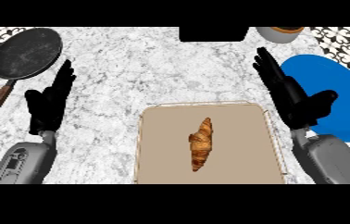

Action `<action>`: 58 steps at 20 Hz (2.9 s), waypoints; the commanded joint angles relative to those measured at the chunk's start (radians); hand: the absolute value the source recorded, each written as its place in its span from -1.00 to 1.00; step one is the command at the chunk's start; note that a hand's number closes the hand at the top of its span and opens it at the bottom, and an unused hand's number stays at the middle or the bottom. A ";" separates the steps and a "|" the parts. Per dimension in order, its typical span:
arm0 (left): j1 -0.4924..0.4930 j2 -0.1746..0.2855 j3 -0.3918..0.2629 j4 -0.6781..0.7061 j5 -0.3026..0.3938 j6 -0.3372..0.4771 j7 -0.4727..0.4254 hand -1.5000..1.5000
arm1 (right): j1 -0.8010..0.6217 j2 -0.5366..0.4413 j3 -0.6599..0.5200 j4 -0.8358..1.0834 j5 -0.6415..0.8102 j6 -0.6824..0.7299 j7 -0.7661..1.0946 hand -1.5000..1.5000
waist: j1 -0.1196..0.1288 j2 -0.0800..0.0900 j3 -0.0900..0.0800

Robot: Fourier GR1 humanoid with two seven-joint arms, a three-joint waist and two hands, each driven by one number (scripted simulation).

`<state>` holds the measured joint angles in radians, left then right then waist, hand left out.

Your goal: Pick the croissant from the tray and place it in the plate

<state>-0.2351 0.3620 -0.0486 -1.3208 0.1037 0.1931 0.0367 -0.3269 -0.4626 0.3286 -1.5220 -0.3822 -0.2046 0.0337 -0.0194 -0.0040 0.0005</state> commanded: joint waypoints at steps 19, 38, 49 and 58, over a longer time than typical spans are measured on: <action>0.027 -0.054 0.015 -0.058 0.050 -0.081 0.135 0.00 | 0.316 0.128 0.063 0.240 0.393 -0.089 -0.604 -1.00 | 0.020 0.004 -0.001; 0.061 -0.107 0.032 -0.042 -0.019 -0.103 0.094 0.00 | 0.306 0.061 0.228 -0.053 0.781 0.001 0.033 -1.00 | 0.017 0.004 -0.001; 0.060 -0.115 0.076 -0.031 -0.026 -0.143 0.088 0.00 | 0.184 0.132 0.211 0.019 0.889 0.226 0.231 -1.00 | 0.020 0.004 -0.001; 0.075 -0.135 0.090 -0.090 -0.055 -0.157 0.118 0.00 | 0.063 0.292 0.139 0.243 1.005 0.260 0.228 -1.00 | 0.024 0.005 0.000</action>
<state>-0.1525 0.2343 0.0346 -1.4010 0.0591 0.0415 0.1473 -0.2091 -0.2264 0.5009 -1.4166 0.5730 0.0624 0.3007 0.0025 -0.0001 -0.0001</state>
